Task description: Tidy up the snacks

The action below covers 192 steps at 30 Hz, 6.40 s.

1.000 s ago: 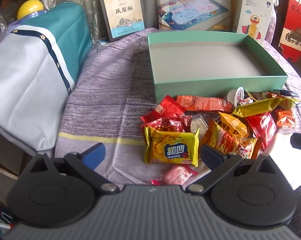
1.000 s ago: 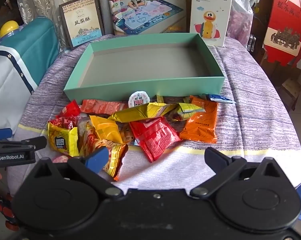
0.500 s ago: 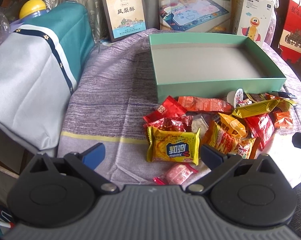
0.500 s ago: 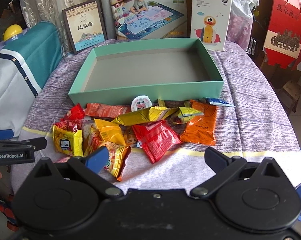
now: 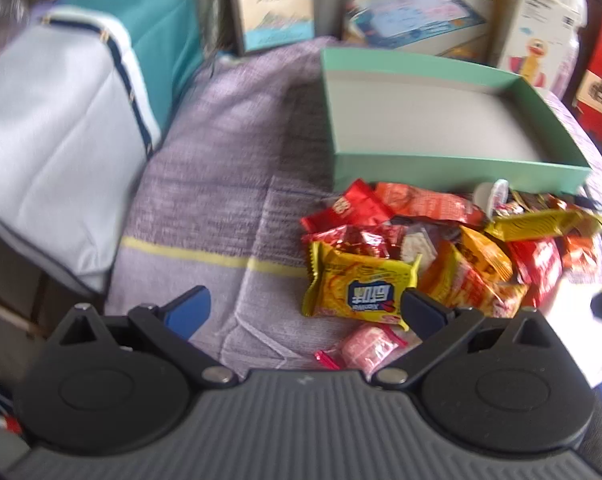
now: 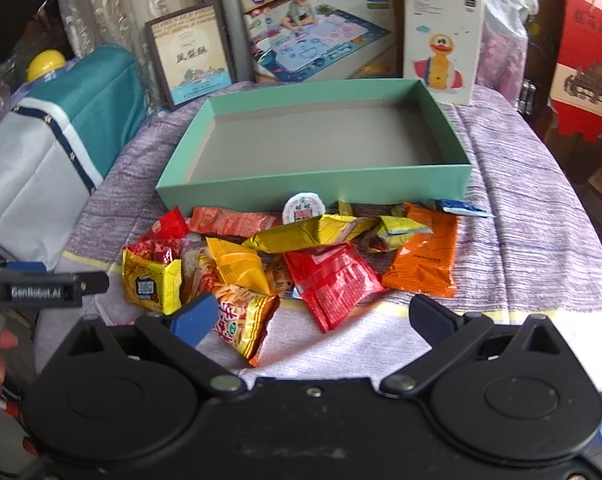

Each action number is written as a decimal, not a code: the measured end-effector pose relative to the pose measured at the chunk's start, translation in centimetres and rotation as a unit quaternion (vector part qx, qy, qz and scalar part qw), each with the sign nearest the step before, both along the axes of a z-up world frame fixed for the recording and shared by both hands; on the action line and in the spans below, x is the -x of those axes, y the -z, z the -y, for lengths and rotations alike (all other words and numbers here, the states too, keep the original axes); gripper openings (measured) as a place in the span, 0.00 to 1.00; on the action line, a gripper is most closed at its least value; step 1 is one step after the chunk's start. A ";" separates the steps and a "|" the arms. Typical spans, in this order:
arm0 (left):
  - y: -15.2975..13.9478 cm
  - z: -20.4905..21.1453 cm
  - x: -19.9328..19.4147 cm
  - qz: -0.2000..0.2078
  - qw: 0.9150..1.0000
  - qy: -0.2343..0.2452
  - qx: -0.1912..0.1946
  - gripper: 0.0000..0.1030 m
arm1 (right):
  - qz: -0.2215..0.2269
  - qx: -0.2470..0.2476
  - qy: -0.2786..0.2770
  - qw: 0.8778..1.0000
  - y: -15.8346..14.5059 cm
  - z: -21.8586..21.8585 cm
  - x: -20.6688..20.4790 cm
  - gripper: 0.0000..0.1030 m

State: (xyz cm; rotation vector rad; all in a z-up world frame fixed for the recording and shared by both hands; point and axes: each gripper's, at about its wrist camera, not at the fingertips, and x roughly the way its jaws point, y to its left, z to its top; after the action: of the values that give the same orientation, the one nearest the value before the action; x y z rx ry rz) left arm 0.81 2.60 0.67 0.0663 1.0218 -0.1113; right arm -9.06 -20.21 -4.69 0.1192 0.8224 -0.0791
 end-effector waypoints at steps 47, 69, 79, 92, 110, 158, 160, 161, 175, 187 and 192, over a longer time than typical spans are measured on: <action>5.8 -1.4 -0.4 0.030 0.957 0.256 -0.136 0.99 | -0.095 -0.034 -0.121 0.988 6.2 -3.2 -7.8 0.56; 7.1 0.1 -0.7 -0.020 0.937 0.345 -0.057 0.48 | -0.118 -0.106 -0.095 0.983 6.0 -2.0 -8.2 0.59; 7.4 -2.1 -0.8 -0.058 0.965 0.256 -0.022 0.48 | -0.101 -0.035 -0.129 0.986 6.7 -4.2 -8.4 0.65; 4.5 -3.3 -1.1 -0.069 0.984 0.160 0.025 0.46 | -0.077 -0.151 -0.121 0.978 2.8 -2.4 -8.1 0.35; -2.8 4.6 -16.7 0.037 0.992 0.112 0.043 0.46 | -0.007 -0.181 -0.009 0.983 -4.3 3.9 -22.1 0.35; 1.5 11.2 -12.5 0.017 0.987 0.157 0.010 1.00 | -0.045 -0.216 0.013 0.975 -1.2 9.4 -18.1 1.00; 2.0 11.1 -11.2 0.004 0.987 0.157 0.014 1.00 | -0.057 -0.221 0.012 0.973 -0.5 9.3 -16.8 1.00; 2.2 11.1 -10.6 -0.004 0.987 0.157 0.017 1.00 | -0.058 -0.228 0.014 0.972 -0.2 9.4 -16.2 1.00; 2.9 17.8 -6.6 -0.006 0.980 0.200 -0.012 1.00 | -0.043 -0.246 0.095 0.964 2.6 15.6 -9.5 0.62; 6.0 15.4 -3.2 -0.042 0.973 0.218 -0.057 1.00 | -0.091 -0.268 0.062 0.957 6.4 14.2 -5.4 0.35; 5.5 14.4 -3.2 -0.059 0.979 0.195 -0.025 1.00 | -0.090 -0.266 0.054 0.958 6.7 14.3 -4.3 0.35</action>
State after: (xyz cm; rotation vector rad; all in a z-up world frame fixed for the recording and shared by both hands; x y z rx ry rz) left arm 3.98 -11.76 -4.81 0.3086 1.1203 -0.4511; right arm -4.78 -34.55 -11.41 0.6731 1.0034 0.0319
